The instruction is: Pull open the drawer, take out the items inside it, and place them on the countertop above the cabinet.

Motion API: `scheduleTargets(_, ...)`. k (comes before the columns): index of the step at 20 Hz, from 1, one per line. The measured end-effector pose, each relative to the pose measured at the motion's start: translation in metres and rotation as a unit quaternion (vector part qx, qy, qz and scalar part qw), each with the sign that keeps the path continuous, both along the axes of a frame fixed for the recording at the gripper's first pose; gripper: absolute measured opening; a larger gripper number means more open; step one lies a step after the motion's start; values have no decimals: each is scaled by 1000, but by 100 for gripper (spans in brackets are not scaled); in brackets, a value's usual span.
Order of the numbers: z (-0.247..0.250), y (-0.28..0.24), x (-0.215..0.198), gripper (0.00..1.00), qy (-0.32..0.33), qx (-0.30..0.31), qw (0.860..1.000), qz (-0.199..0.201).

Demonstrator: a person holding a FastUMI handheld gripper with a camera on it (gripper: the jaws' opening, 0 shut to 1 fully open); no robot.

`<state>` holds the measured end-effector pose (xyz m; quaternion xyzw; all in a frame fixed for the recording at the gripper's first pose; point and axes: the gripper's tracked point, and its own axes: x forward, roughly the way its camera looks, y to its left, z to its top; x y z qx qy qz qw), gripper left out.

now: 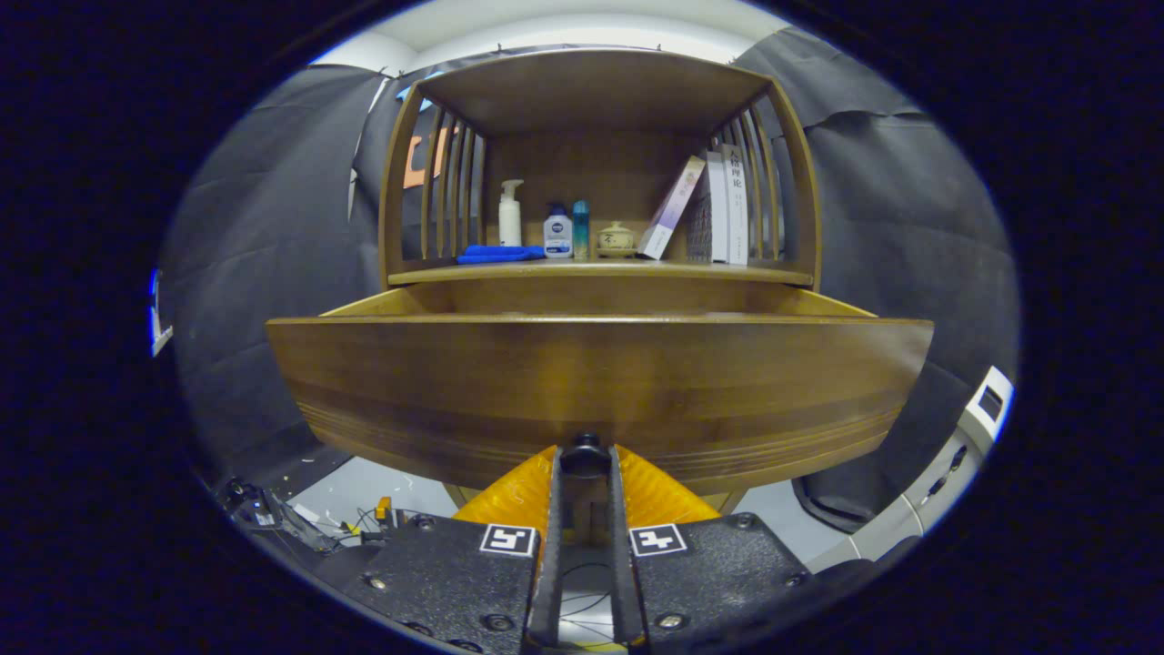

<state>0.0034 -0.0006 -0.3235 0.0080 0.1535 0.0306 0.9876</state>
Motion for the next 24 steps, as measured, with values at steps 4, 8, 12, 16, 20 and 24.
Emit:
scheduleTargets(4,-1,0,-6,25,-2,-6,1000,9)
scheduleTargets(8,-1,1,-6,25,-7,-13,1000,9)
scheduleTargets(12,10,-7,-13,31,-13,-7,1000,2)
scheduleTargets(16,52,-23,-35,58,-52,-23,998,-5)
scheduleTargets(20,111,-29,-39,82,-87,-4,996,-2)
scheduleTargets(24,173,-39,-14,96,-108,-17,994,-1)
